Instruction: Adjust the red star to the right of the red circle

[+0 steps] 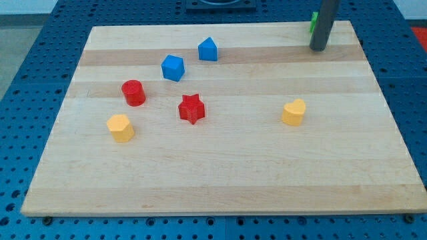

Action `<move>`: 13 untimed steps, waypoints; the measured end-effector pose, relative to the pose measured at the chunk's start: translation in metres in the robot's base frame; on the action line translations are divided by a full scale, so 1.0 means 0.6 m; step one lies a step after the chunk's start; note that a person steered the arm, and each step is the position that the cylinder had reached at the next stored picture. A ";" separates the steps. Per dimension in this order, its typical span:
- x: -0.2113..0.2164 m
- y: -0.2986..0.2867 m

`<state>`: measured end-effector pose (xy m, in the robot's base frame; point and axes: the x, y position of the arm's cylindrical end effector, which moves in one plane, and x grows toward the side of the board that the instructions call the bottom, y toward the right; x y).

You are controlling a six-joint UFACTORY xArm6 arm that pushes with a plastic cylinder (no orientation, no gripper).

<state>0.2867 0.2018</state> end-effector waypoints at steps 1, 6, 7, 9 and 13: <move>0.062 -0.055; 0.358 -0.412; 0.361 -0.514; 0.291 -0.499; 0.243 -0.470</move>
<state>0.4327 -0.0800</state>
